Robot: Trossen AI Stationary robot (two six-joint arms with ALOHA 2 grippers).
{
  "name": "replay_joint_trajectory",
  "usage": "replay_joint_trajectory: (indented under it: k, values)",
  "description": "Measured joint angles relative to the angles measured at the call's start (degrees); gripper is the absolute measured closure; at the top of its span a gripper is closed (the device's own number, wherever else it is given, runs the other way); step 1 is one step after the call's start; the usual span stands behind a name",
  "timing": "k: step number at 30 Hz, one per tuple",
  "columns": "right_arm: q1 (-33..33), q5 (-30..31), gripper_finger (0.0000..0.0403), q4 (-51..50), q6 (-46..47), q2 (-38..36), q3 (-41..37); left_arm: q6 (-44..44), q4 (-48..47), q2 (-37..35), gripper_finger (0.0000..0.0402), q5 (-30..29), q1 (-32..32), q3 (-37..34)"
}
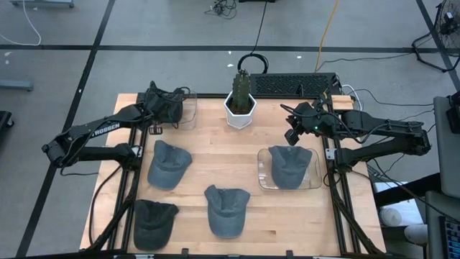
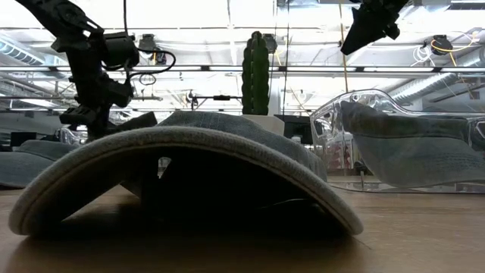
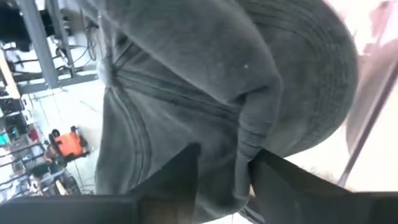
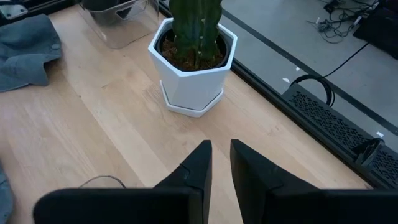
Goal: Pick & Place hat
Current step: Put the right black cap into the top transparent bin
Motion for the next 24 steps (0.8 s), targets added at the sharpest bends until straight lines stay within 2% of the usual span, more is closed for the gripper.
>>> replay_joint_trajectory:
  k: [4,8,10,15,19,24]
  values:
    - [-0.01,-0.31,0.0358,4.44,0.04,0.03,-3.15,-2.35,0.5,0.0,0.0235,-1.68,-0.02,0.0]
    - [-0.02,-3.53,0.0358,10.16,0.2,0.03,-6.34,-1.26,-1.12,-0.04,0.0226,-8.93,-0.14,0.02]
    - [-0.01,-4.96,0.0358,12.66,0.79,0.06,-7.69,-1.16,-4.09,-0.37,0.0223,-9.99,-0.68,0.88]
    - [0.0,-6.27,0.0358,13.98,3.15,0.05,-8.62,-10.64,-10.48,-0.44,0.0214,-4.92,-0.4,4.7]
    - [0.0,-6.24,0.0358,14.33,2.88,0.07,-8.67,-16.48,-10.91,-0.25,0.0201,0.4,0.45,5.18]
    - [0.0,-6.25,0.0358,14.39,2.65,0.07,-8.67,-25.81,-10.44,1.21,0.0182,0.86,2.51,5.18]
